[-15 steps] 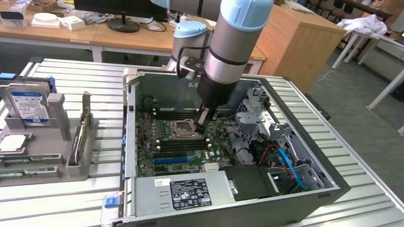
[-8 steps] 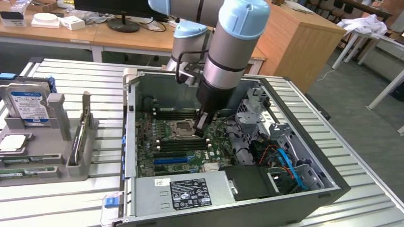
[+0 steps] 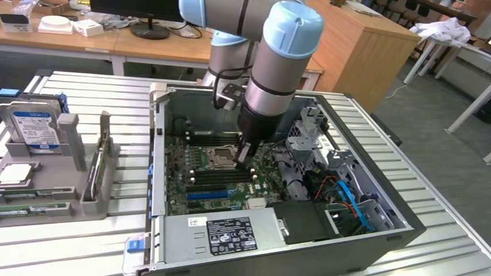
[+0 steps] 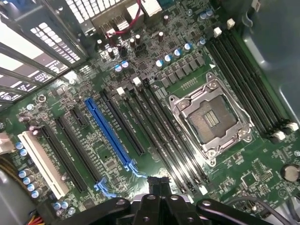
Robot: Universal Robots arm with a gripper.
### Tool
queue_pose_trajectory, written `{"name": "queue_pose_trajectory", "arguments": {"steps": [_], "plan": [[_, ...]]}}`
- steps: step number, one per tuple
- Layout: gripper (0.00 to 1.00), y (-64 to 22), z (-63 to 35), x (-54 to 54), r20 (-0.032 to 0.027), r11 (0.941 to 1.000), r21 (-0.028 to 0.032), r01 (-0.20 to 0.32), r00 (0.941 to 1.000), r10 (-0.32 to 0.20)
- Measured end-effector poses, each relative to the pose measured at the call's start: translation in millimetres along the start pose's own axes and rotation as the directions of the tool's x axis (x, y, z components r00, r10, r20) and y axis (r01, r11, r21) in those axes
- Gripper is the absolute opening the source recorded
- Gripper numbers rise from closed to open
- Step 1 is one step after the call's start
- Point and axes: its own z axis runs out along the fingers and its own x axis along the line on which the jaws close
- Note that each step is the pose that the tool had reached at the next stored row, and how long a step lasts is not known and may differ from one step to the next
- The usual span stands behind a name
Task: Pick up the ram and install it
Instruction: 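Insert the ram into the slot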
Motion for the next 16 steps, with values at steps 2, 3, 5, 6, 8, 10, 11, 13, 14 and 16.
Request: {"name": "queue_pose_trajectory", "arguments": {"steps": [2,3,5,6,8,10,11,13,14,16], "plan": [[0.1,-1.1,3.5,0.9,0.0003,1.0,-0.0002,0.0,1.0,0.0],[0.1,-1.4,5.3,1.3,0.0006,1.0,-0.0003,0.0,1.0,0.0],[0.1,-1.8,8.9,1.6,0.0006,1.0,-0.0003,-0.001,1.0,0.001],[0.1,-1.8,10.7,1.7,0.0006,1.0,-0.0004,-0.001,1.0,0.001],[0.1,-2.1,14.0,1.9,0.0006,1.0,-0.0004,-0.002,1.0,0.002],[0.1,-2.4,16.3,1.9,0.0008,1.0,-0.0003,-0.002,1.0,0.002],[0.1,-2.4,16.3,2.0,0.0006,1.0,-0.0003,-0.002,1.0,0.002],[0.1,-2.4,16.3,2.0,0.0006,1.0,-0.0003,-0.002,1.0,0.002],[0.1,-2.4,16.3,2.0,0.0005,1.0,-0.0003,-0.002,1.0,0.002],[0.1,-4.3,16.5,0.7,0.0008,1.0,-0.0003,-0.002,1.0,0.002]]}}
